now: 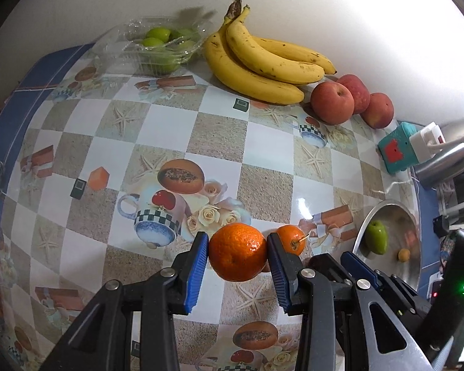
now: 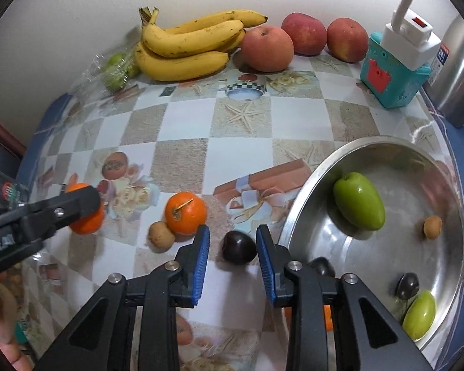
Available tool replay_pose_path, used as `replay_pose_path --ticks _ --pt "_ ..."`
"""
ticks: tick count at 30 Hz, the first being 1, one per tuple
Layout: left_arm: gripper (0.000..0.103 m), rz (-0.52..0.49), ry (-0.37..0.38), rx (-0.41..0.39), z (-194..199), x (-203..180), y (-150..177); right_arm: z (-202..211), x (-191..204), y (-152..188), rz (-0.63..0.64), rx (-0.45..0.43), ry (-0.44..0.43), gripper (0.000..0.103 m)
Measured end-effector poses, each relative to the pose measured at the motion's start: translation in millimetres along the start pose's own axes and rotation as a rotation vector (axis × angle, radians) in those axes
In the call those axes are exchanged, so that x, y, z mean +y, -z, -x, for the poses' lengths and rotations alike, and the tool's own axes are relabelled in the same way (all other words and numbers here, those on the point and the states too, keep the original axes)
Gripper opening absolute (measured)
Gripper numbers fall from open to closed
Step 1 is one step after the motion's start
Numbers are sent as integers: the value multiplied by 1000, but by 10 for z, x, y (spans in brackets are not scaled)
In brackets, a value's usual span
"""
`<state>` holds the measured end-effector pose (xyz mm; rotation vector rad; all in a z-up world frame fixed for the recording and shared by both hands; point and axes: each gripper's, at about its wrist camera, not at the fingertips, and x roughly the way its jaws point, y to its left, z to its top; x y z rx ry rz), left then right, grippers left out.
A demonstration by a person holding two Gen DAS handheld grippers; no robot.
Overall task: Organize fruits
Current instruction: 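Carry the black plum with the right tool while the left tool carries the tangerine over the bowl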
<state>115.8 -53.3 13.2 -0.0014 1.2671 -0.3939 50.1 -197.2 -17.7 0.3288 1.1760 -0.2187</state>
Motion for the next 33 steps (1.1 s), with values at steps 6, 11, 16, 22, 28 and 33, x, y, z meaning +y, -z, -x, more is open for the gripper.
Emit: replay_pose_path --ticks 6,11,16,22,28,33 --pt "41 27 13 7 -41 78 -40 -160 54 -34 34 27 34 32" --pt "41 38 18 8 -51 118 -61 -212 127 -45 63 42 61 32" --pt "41 40 18 12 -61 126 -64 -273 231 -9 118 59 113 32" --pt "41 38 20 14 -58 125 -62 -326 377 53 205 66 189 32" --pt "41 45 25 15 -60 146 -59 -341 440 103 270 72 236 32" --pt "41 49 24 21 -84 159 -45 -312 442 125 265 67 240 29"
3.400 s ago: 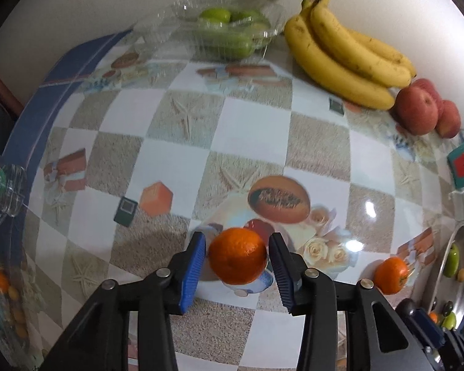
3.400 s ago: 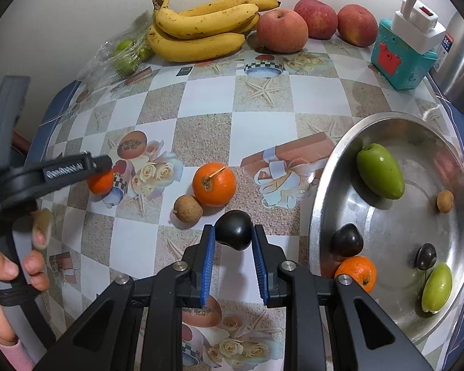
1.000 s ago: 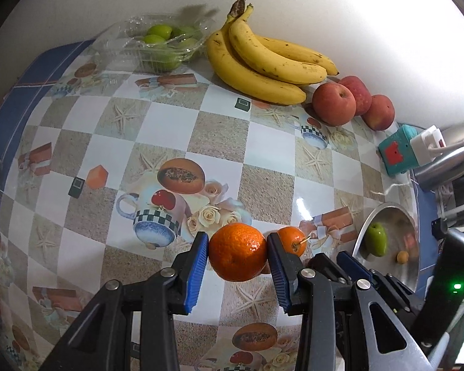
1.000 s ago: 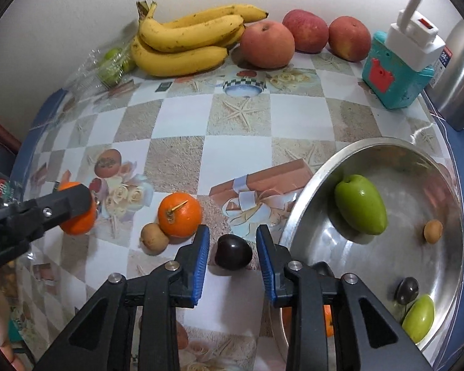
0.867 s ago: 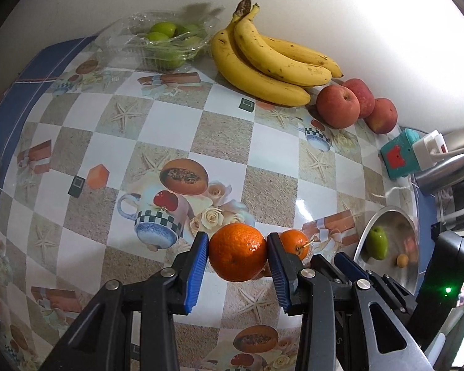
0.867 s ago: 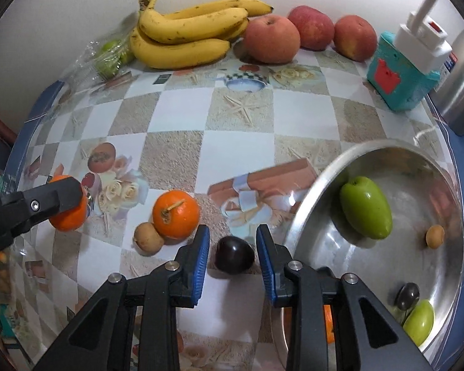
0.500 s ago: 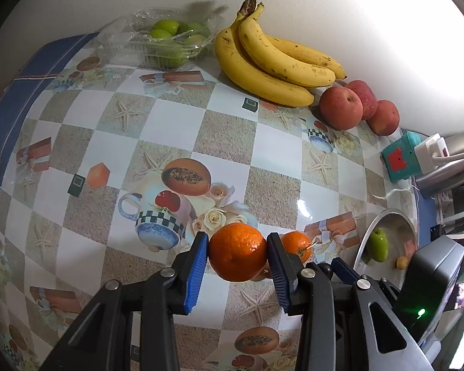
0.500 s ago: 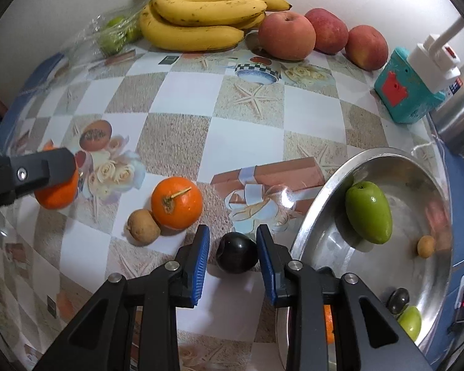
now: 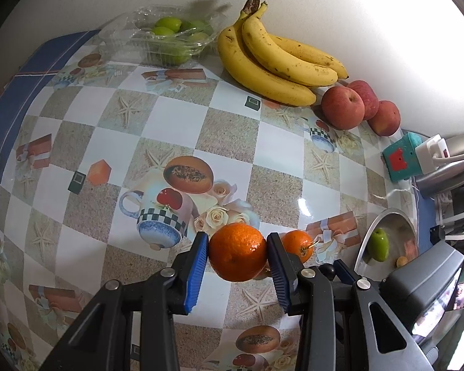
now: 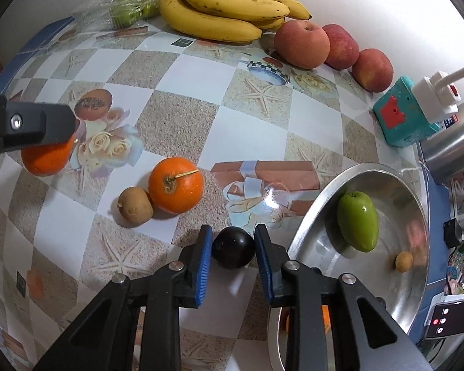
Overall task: Organize fruits
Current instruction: 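Carry the black plum with the right tool while the left tool carries the tangerine over the bowl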
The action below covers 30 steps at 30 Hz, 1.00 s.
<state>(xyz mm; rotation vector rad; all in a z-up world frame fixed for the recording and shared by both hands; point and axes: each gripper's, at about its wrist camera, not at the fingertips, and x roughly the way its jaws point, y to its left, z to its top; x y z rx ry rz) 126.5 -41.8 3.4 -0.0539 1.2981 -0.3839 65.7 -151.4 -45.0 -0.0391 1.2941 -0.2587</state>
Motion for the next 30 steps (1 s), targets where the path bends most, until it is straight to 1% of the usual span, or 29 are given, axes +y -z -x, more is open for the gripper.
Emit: replay_pose_path --ticks 2,6,10,12,16,20,24,27,30 --pt "41 4 -1 3 -15 9 8 7 -30 2 -27 5 -27 28" --pt "41 24 -7 4 -30 57 17 28 -201 19 -145 5 -165 28" --pt "41 46 -14 4 -30 119 28 142 -352 70 -243 -11 -254 28" --pt "41 48 -19 3 -21 129 43 254 -400 102 -273 -30 -272 28" --pt "41 30 -29 -2 16 79 85 447 -568 190 -329 -58 -243 28" --pt "41 -27 -37 -8 43 -121 132 536 -865 301 -416 -60 -199 28" --pt "41 -112 -28 -10 37 -432 207 525 -1252 462 -516 -53 -148 28" --pt "41 -196 5 -5 9 -744 312 509 -1516 565 -585 -49 -119 29" --pt "41 -286 40 0 -25 -1074 437 473 -1684 660 -637 -48 -99 29"
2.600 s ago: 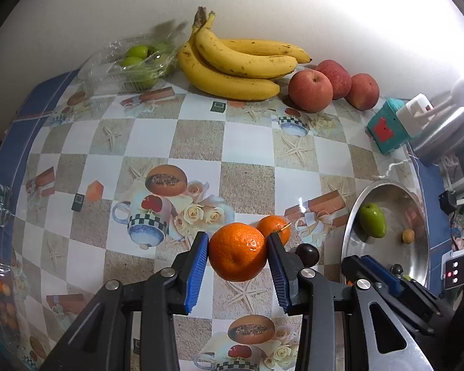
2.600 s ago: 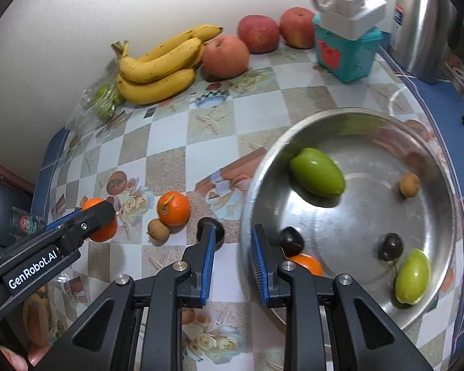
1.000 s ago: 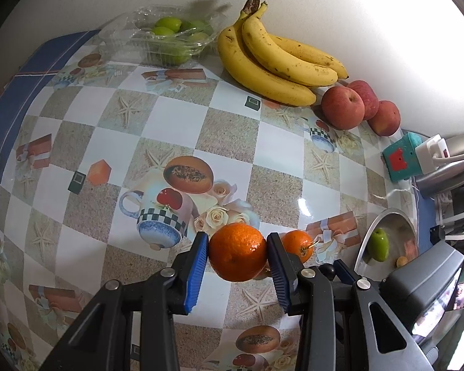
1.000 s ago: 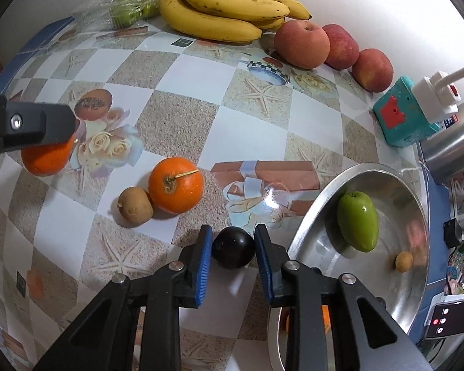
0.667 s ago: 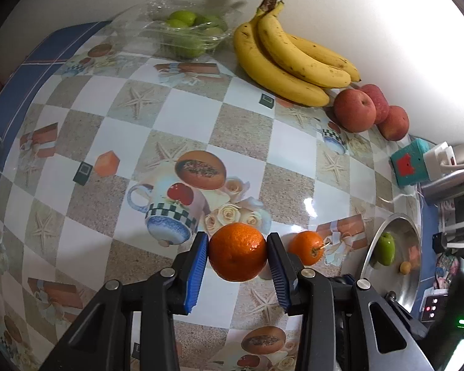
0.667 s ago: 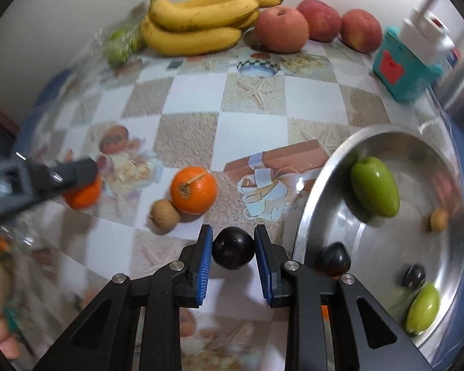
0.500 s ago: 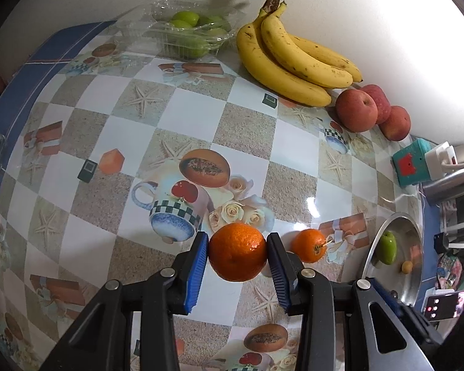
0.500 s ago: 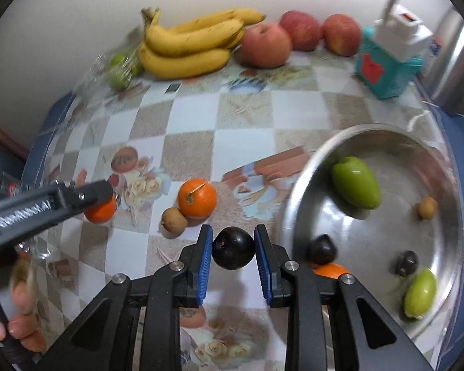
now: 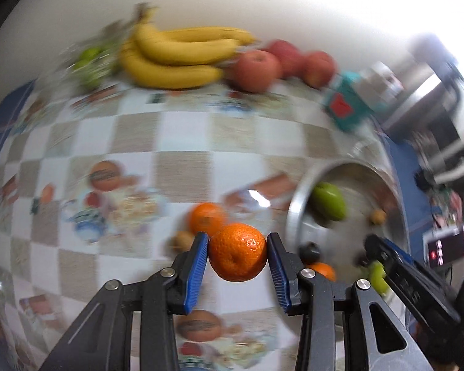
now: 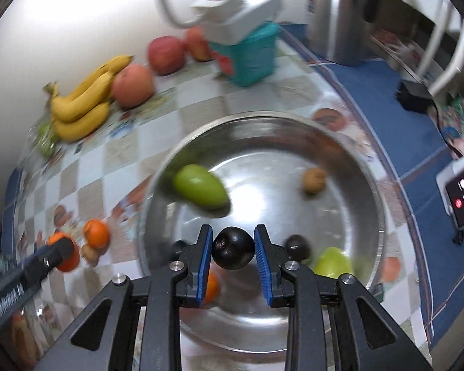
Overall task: Organize fruits
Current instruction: 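Carry the black plum with the right tool while the left tool carries the tangerine over the bowl, then open the right tool to drop the plum while the left tool releases the tangerine into the bowl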
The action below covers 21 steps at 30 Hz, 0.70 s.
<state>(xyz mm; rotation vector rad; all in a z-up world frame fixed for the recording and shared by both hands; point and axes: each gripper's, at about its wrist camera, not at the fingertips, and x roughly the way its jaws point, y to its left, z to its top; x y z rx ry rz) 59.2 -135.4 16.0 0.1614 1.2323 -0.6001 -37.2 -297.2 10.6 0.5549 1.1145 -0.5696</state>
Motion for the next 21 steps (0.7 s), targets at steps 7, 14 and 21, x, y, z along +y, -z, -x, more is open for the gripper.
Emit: replay_pose_path --ticks 7,14,21 --pt "41 -167 40 -23 -160 -578 61 13 -359 -38 -106 -36 31 29" --pt "41 -248 57 -28 -323 -835 56 -91 -578 -49 -181 -40 0 29" --pt "41 -254 48 16 -582 -949 12 -191 -590 -70 -194 -31 -16 29"
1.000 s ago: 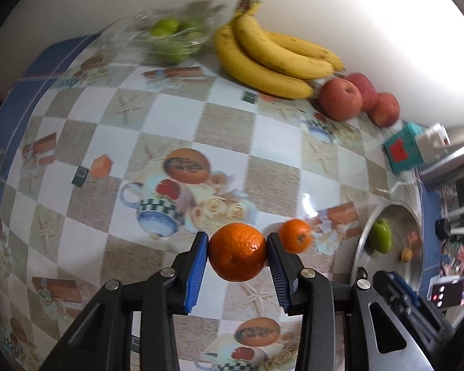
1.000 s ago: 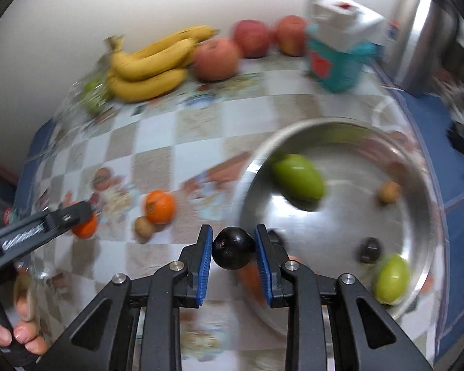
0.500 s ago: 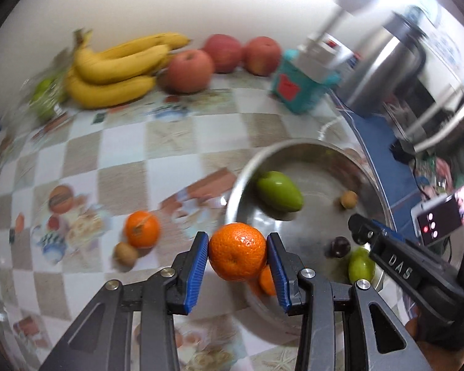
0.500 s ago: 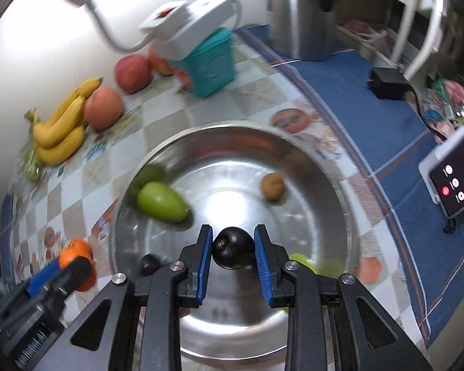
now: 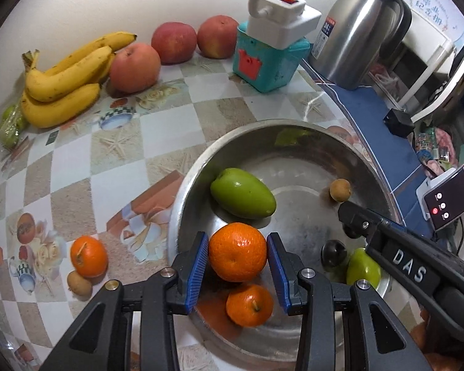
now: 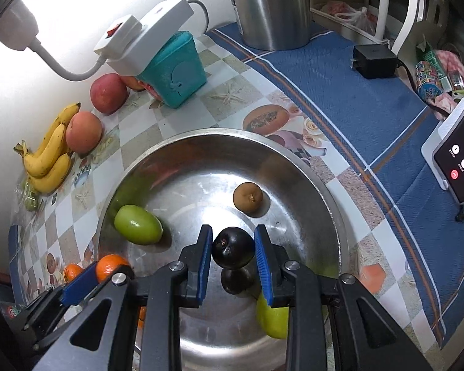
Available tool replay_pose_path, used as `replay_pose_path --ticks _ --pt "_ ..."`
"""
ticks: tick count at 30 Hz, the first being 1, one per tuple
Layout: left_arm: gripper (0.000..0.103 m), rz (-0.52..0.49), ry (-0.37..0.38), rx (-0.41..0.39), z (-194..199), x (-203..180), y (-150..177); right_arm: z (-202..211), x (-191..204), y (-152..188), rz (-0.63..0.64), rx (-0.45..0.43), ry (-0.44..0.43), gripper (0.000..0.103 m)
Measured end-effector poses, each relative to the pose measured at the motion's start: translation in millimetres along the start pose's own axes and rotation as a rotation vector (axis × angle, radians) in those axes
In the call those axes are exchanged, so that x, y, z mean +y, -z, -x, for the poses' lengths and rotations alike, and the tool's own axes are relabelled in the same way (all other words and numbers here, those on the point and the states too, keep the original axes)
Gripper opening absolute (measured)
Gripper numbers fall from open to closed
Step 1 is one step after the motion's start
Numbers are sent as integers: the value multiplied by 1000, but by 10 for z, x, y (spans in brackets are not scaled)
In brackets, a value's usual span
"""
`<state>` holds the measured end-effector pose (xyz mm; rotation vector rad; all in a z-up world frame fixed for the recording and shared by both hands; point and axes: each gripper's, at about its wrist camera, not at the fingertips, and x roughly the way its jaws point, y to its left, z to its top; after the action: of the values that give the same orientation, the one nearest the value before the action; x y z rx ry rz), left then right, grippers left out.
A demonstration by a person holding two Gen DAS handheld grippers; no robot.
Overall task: Organize fruits
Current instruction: 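Open the right tool to drop the plum while the left tool releases the tangerine into the bowl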
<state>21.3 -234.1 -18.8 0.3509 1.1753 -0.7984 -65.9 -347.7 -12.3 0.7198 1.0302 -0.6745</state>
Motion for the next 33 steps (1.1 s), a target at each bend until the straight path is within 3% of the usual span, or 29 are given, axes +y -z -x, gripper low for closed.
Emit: replay_pose_path --ticks 11,16,18,24,33 --pt "43 2 -9 38 -177 -81 -86 -101 -29 -16 -17 23 -15 30" --pt "60 1 -12 48 -171 -103 -101 -70 -26 -23 -18 22 -20 31" --pt "60 10 2 49 -155 -101 -105 -52 -25 -35 -15 21 -24 37" --pt "61 23 1 32 23 -68 -126 88 3 -52 -6 5 -38 37" --pt "65 152 -115 22 286 364 -71 323 181 30 53 -8 -44 37"
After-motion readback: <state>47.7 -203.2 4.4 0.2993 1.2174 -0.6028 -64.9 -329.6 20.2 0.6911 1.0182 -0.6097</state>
